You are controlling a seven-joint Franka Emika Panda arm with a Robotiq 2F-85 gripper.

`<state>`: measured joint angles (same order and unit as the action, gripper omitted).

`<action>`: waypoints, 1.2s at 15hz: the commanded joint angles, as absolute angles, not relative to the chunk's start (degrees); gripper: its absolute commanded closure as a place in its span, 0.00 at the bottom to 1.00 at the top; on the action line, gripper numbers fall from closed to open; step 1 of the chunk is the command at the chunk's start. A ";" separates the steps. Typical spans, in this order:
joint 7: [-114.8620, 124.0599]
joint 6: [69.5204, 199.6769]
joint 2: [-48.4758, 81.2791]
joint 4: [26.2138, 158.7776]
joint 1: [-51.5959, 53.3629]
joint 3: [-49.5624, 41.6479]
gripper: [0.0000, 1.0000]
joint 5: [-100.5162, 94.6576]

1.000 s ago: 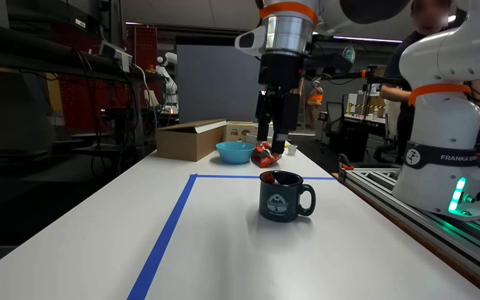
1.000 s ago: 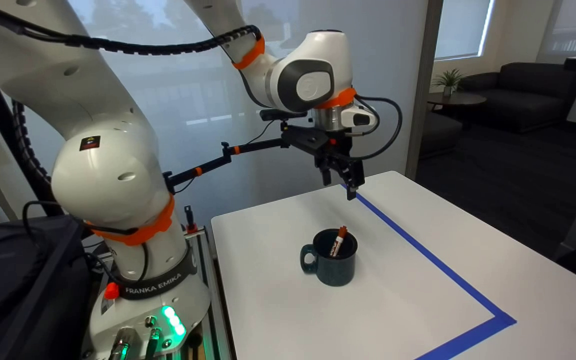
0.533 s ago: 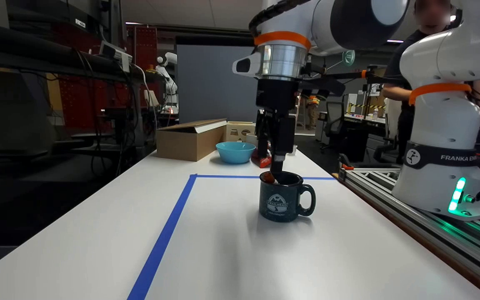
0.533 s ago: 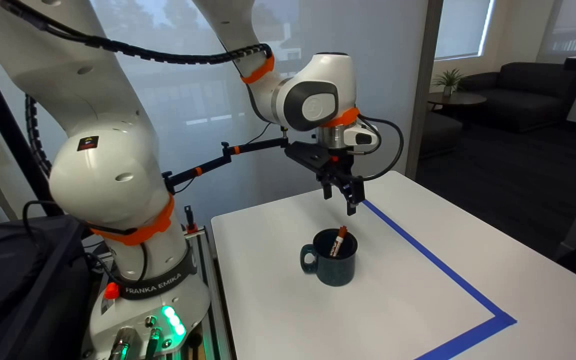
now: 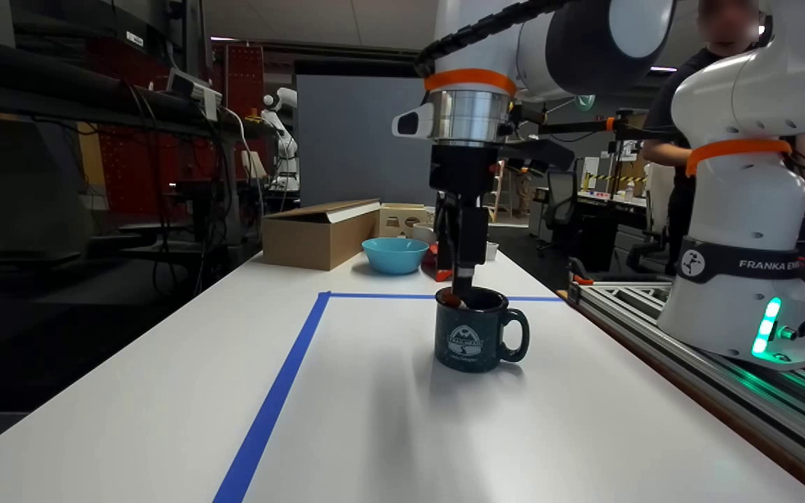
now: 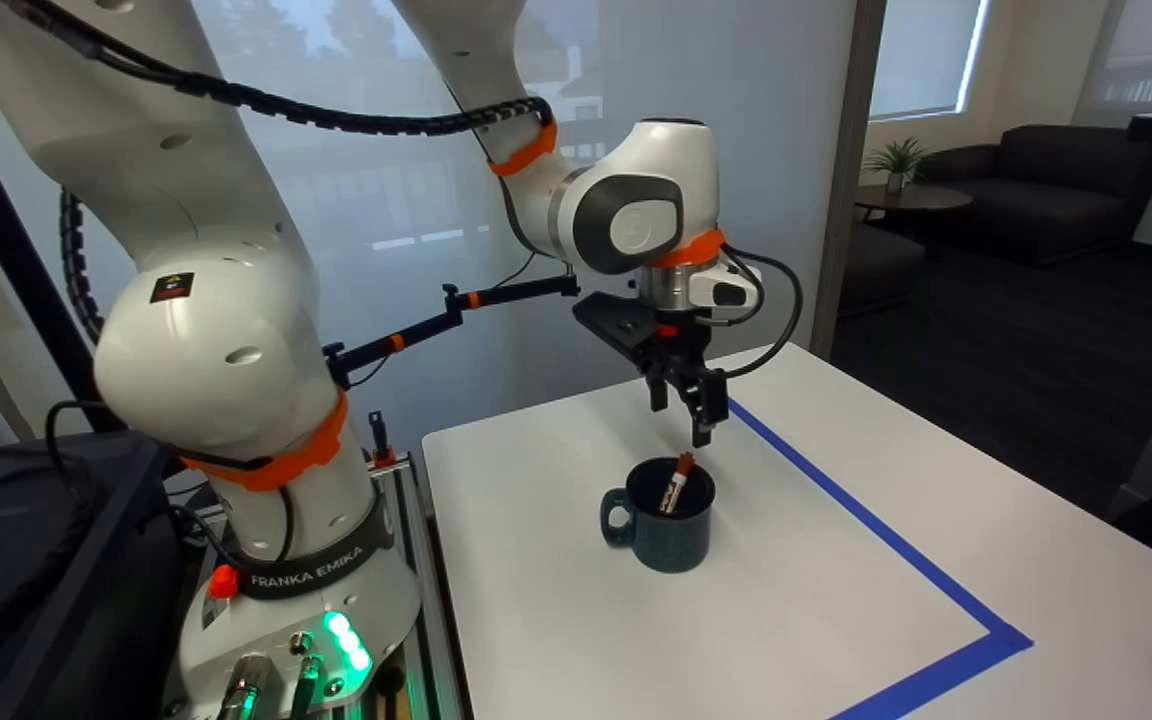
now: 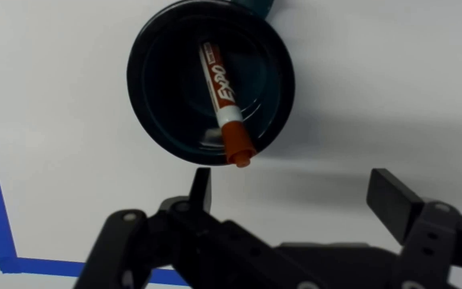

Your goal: Shift the sharpie to the table

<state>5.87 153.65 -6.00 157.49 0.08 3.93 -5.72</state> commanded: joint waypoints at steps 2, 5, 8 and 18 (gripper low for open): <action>10.02 152.40 -6.02 157.46 -0.56 3.61 0.00 -7.91; 10.97 151.98 -5.69 157.46 -0.43 3.45 0.03 -7.20; 12.05 151.65 -5.42 157.46 -0.54 3.20 0.04 -7.10; 13.86 150.98 -3.25 157.45 -1.68 1.12 0.22 -7.02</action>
<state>12.37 151.94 -3.31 157.50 -1.47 1.61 -5.96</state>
